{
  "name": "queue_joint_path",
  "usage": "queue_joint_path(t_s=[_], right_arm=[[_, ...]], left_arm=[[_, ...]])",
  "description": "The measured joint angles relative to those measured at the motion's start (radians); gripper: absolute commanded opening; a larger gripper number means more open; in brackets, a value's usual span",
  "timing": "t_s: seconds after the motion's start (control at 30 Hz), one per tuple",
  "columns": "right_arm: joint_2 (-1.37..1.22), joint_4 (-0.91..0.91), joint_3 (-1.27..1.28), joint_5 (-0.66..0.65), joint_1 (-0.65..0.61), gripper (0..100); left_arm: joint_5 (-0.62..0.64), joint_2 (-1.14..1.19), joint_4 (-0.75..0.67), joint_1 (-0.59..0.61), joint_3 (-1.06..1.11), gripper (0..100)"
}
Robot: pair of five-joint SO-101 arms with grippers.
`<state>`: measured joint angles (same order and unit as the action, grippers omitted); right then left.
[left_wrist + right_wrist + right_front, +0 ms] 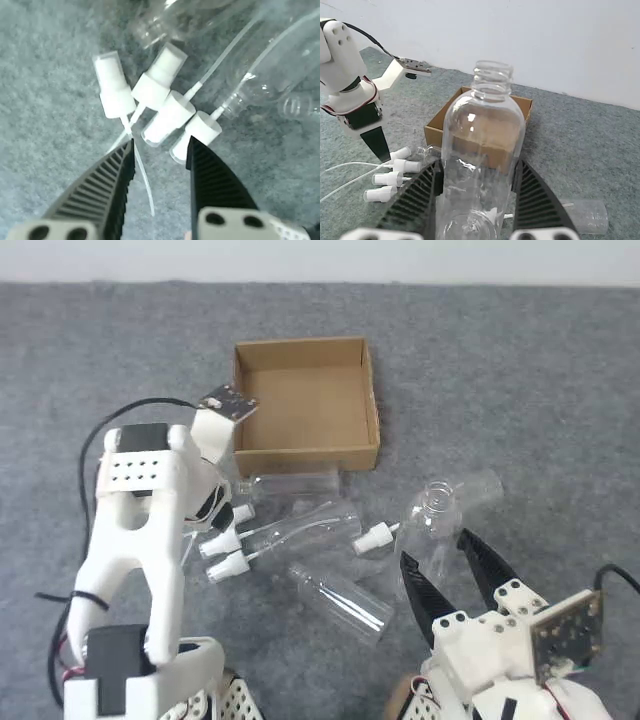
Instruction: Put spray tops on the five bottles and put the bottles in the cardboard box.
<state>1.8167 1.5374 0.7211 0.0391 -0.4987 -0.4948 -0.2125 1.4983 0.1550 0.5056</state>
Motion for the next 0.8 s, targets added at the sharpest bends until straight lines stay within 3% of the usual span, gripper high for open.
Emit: queue_joint_path(t_s=[0.33,0.8], right_arm=[[0.0,0.0,0.0,0.0,0.0,2.7],[0.0,0.0,0.0,0.0,0.0,2.7]], left_arm=[[-0.054,0.0,-0.15,-0.121,0.066,16],[-0.081,0.064,-0.253,-0.126,0.118,16]])
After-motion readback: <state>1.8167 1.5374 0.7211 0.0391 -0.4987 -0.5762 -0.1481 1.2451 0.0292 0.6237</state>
